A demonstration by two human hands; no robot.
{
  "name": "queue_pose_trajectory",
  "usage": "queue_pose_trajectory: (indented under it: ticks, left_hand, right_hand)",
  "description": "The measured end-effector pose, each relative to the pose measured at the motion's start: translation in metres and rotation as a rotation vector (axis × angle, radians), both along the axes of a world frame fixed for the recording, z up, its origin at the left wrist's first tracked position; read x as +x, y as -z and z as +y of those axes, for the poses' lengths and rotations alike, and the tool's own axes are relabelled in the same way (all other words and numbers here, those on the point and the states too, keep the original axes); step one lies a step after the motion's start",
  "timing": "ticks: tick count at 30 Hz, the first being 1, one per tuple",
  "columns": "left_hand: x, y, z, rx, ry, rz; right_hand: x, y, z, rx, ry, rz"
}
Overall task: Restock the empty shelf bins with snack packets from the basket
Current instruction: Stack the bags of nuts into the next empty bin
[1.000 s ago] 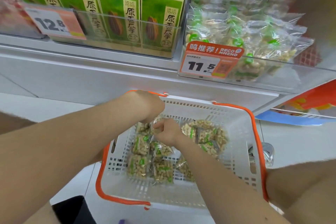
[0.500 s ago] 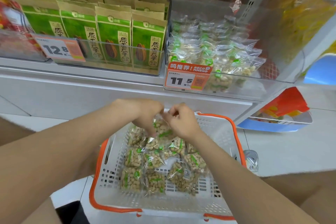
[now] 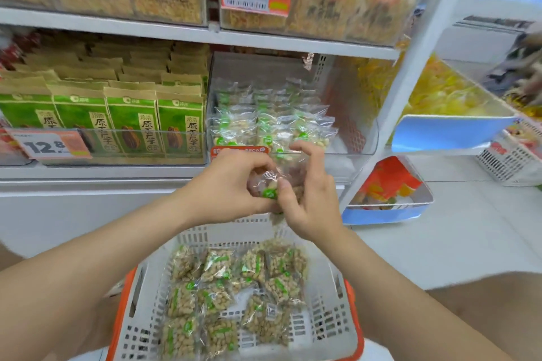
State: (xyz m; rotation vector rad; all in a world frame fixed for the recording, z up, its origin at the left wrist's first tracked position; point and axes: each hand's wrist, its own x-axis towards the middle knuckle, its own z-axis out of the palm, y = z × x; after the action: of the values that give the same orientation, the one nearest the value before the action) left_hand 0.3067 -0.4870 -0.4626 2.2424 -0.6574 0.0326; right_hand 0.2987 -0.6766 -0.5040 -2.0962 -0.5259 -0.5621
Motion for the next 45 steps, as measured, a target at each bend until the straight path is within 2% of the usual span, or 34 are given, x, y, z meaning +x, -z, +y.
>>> queue_pose_trajectory:
  ticks: [3, 5, 9, 14, 20, 23, 30, 33, 39, 45]
  left_hand:
    - [0.009, -0.007, -0.011, -0.204, -0.1, -0.026]
    - [0.016, -0.013, -0.02, -0.221, -0.172, -0.116]
    - [0.034, -0.016, -0.031, -0.027, -0.255, -0.283]
    - [0.054, -0.016, -0.045, 0.236, -0.23, -0.396]
    - [0.067, -0.006, -0.057, 0.442, -0.146, -0.328]
    - [0.071, -0.006, -0.058, 0.451, -0.151, -0.318]
    - [0.078, -0.008, -0.054, 0.424, -0.221, -0.248]
    - [0.079, -0.008, -0.055, 0.446, -0.21, -0.259]
    - [0.074, -0.003, -0.057, 0.464, -0.195, -0.32]
    - [0.073, -0.002, -0.058, 0.476, -0.192, -0.343]
  right_hand:
    - [0.011, -0.031, -0.013, -0.001, 0.033, -0.088]
    - [0.025, -0.052, -0.02, -0.003, 0.107, -0.119]
    - [0.058, -0.088, -0.042, -0.099, 0.127, -0.083]
    - [0.097, -0.115, -0.069, -0.181, 0.11, 0.058]
    - [0.119, -0.111, -0.086, -0.363, 0.124, 0.276]
    - [0.119, -0.114, -0.086, -0.434, 0.119, 0.327]
    - [0.116, -0.124, -0.09, -0.186, 0.127, 0.198]
    - [0.112, -0.123, -0.083, -0.174, 0.124, 0.126]
    - [0.114, -0.105, -0.071, -0.537, 0.096, 0.332]
    - [0.126, -0.089, -0.072, -0.733, 0.151, 0.351]
